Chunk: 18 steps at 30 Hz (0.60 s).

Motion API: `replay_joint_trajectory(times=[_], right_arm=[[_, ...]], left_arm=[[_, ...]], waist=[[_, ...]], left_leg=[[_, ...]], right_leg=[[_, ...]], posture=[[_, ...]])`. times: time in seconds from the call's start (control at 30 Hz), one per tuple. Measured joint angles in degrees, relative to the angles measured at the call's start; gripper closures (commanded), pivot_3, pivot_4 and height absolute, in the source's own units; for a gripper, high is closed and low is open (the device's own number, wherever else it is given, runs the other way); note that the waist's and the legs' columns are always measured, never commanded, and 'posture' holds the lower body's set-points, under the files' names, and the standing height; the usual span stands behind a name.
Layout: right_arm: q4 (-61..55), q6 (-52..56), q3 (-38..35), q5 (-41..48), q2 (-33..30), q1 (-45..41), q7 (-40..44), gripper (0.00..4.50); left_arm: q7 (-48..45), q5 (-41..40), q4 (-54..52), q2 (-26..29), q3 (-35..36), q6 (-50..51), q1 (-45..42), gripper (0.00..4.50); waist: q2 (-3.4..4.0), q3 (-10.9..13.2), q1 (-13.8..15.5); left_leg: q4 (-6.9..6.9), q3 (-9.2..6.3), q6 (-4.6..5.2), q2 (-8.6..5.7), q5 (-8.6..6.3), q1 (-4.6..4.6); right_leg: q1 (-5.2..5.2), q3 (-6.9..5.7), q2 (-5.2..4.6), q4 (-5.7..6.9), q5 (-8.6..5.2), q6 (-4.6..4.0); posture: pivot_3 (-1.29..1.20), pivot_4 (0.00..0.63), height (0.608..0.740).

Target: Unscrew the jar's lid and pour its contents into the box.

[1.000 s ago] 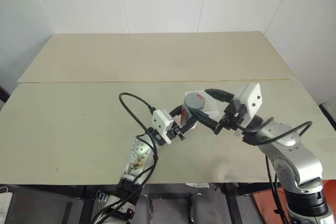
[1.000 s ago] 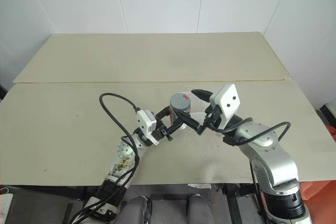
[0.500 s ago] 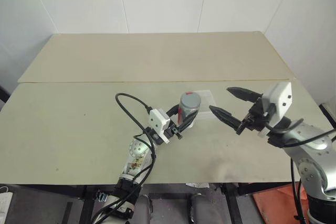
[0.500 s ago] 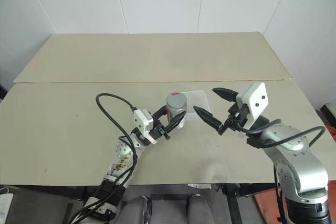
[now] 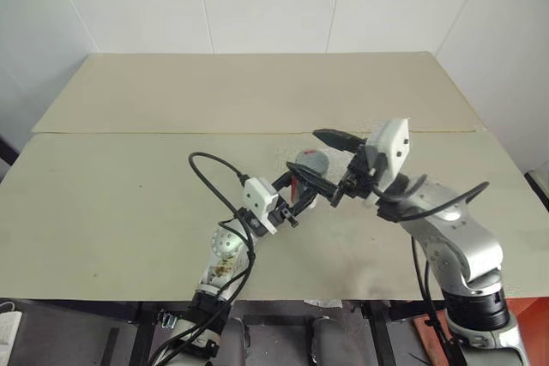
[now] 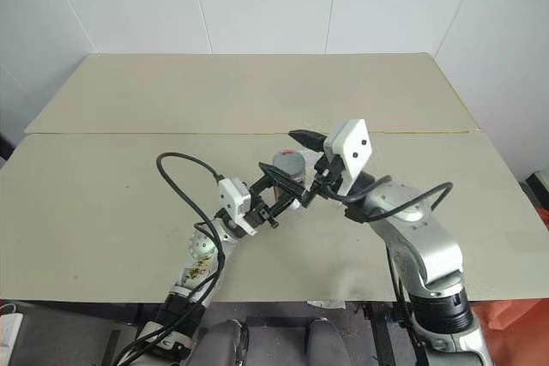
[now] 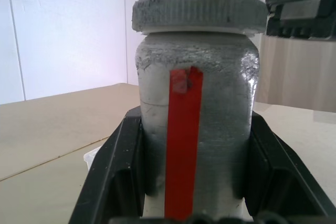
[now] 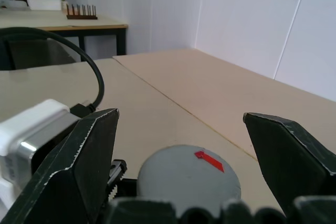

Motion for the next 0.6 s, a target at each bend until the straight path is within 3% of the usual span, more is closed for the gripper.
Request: replay_joint_trajectory(times=[0.6], right_arm=[[2.5, -1.1, 0.1, -4.7, 1.5, 0.4, -0.3, 0.06]], left_arm=[[0.0, 0.4, 0.0, -0.3, -0.1, 0.0, 0.1, 2.55]], waist=[[0.0, 0.0, -0.2]], left_leg=[[0.0, -0.01, 0.0, 0.01, 0.0, 0.03]], right_leg=[[-0.01, 0.0, 0.01, 0.05, -0.08, 0.14]], posture=[[0.0, 0.15, 0.74]])
